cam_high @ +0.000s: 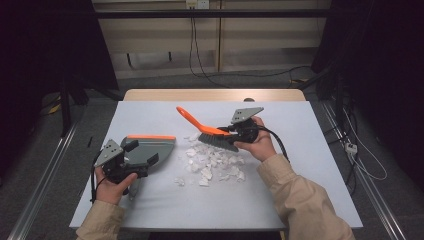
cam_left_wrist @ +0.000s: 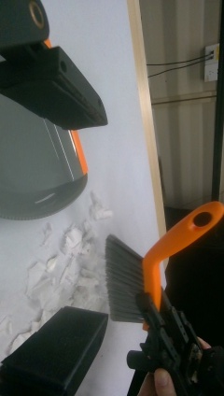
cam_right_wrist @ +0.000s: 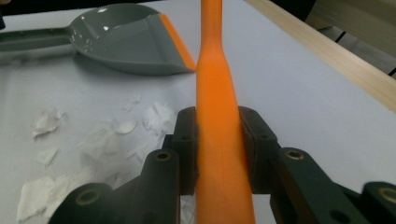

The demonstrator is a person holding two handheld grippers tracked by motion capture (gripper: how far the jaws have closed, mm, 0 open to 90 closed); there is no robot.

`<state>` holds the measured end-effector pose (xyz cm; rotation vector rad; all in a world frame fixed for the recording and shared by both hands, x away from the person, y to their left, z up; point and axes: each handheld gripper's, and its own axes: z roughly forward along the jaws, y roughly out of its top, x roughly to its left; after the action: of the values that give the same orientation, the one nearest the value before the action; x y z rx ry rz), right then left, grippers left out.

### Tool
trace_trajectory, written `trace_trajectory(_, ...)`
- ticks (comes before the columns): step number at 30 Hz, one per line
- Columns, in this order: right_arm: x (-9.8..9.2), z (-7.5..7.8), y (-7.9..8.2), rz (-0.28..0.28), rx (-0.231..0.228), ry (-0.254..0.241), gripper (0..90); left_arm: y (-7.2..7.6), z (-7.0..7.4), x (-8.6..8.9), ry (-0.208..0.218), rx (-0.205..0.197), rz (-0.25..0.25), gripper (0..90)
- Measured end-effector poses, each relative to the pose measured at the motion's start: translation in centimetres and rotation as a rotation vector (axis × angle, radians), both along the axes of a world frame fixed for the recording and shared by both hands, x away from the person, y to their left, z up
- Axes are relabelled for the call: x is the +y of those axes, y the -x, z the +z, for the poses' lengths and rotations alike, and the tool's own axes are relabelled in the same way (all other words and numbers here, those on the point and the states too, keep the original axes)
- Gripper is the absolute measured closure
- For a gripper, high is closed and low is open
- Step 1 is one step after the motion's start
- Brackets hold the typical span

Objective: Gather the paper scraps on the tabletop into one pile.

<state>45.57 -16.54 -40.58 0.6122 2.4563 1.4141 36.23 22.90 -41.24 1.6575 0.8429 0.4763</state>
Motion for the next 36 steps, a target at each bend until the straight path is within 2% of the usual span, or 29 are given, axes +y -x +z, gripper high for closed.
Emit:
trace_trajectory(5,-0.2,0.2,-1.0,-0.071,-0.039,-0.027,71.4,0.0,0.0,0.1,0.005,0.001,0.003,5.8)
trace_trajectory(7,0.0,0.2,-1.6,-0.088,-0.040,-0.040,71.4,-0.1,0.0,0.1,0.007,0.003,0.002,5.8)
trace_trajectory(10,0.6,0.2,-2.2,-0.102,-0.050,-0.039,71.4,-0.1,0.0,0.1,0.005,0.003,-0.002,5.8)
trace_trajectory(15,1.7,-0.3,-3.3,-0.141,-0.094,-0.017,71.4,-0.1,-0.1,0.1,0.010,0.010,-0.002,5.8)
trace_trajectory(21,3.0,-1.5,-4.6,-0.153,-0.093,-0.001,71.5,-0.1,-0.1,0.1,0.013,0.012,-0.002,5.8)
trace_trajectory(23,3.5,-1.8,-4.8,-0.142,-0.090,0.002,71.5,-0.1,-0.1,0.2,0.012,0.011,0.000,5.8)
trace_trajectory(27,4.6,-2.6,-4.8,-0.084,-0.086,0.058,71.5,-0.1,-0.1,0.3,0.012,0.011,0.002,5.8)
trace_trajectory(28,4.7,-2.7,-4.6,-0.058,-0.075,0.050,71.4,-0.1,-0.1,0.3,0.013,0.009,0.003,5.8)
trace_trajectory(31,4.8,-2.4,-3.9,-0.003,-0.093,0.092,71.5,-0.1,-0.2,0.3,0.012,0.012,0.003,5.8)
trace_trajectory(36,4.3,-2.0,-2.3,0.071,-0.084,0.098,71.5,-0.1,-0.2,0.2,0.005,0.012,-0.003,5.8)
